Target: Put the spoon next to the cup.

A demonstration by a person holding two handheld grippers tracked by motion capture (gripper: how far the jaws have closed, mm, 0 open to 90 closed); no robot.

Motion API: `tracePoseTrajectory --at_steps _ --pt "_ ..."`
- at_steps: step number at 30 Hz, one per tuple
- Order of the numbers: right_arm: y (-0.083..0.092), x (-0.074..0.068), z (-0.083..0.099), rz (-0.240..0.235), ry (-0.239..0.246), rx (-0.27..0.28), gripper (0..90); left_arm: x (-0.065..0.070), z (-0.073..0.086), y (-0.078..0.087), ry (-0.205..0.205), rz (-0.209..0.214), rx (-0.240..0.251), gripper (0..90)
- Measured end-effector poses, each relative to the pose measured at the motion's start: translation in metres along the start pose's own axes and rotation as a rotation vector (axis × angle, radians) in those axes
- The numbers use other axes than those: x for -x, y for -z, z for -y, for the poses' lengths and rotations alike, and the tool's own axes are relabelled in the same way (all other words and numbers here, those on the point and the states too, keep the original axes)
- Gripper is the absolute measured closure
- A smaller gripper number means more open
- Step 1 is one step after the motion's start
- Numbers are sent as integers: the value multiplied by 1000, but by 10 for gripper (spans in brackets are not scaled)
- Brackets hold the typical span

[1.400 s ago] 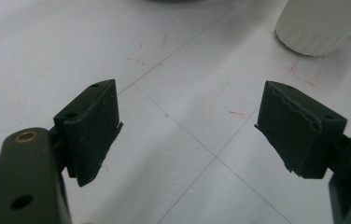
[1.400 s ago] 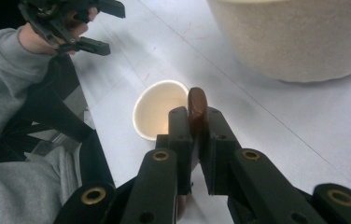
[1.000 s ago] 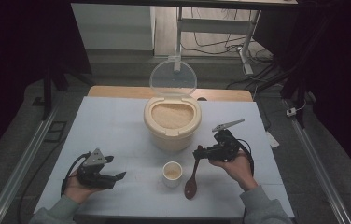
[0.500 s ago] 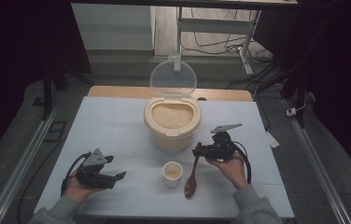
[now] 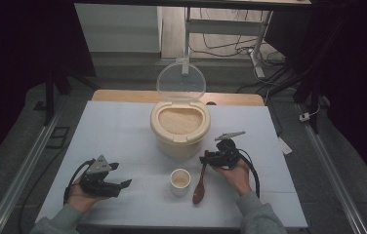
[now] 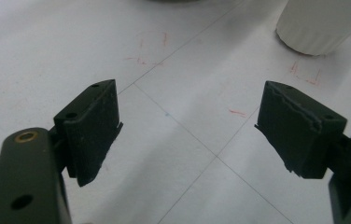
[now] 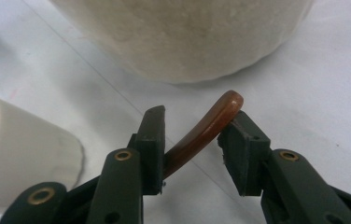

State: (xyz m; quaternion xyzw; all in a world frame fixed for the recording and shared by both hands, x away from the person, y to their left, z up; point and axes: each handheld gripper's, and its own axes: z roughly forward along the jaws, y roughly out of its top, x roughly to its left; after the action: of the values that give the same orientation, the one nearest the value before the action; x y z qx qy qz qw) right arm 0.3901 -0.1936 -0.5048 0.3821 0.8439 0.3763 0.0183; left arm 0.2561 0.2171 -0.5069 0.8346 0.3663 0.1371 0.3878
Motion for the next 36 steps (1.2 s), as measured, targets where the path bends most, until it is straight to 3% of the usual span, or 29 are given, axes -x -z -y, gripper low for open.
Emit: tracePoseTrajectory --at_steps 3,10,16,23,30,36 --pt "-5 2 2 42 0 -20 573 0 0 0 0 0 -1 209" --pt "-11 3 6 85 -13 -32 549 0 0 0 0 0 -1 209" --pt "-10 -1 6 150 6 -32 494 0 0 0 0 0 0 209" --pt "9 -3 7 157 11 75 484 0 0 1 2 -3 4 209" --pt "43 -12 16 99 109 191 459 0 1 1 8 -9 11 208" --pt "67 -17 32 84 185 232 456 0 1 1 9 -12 12 201"
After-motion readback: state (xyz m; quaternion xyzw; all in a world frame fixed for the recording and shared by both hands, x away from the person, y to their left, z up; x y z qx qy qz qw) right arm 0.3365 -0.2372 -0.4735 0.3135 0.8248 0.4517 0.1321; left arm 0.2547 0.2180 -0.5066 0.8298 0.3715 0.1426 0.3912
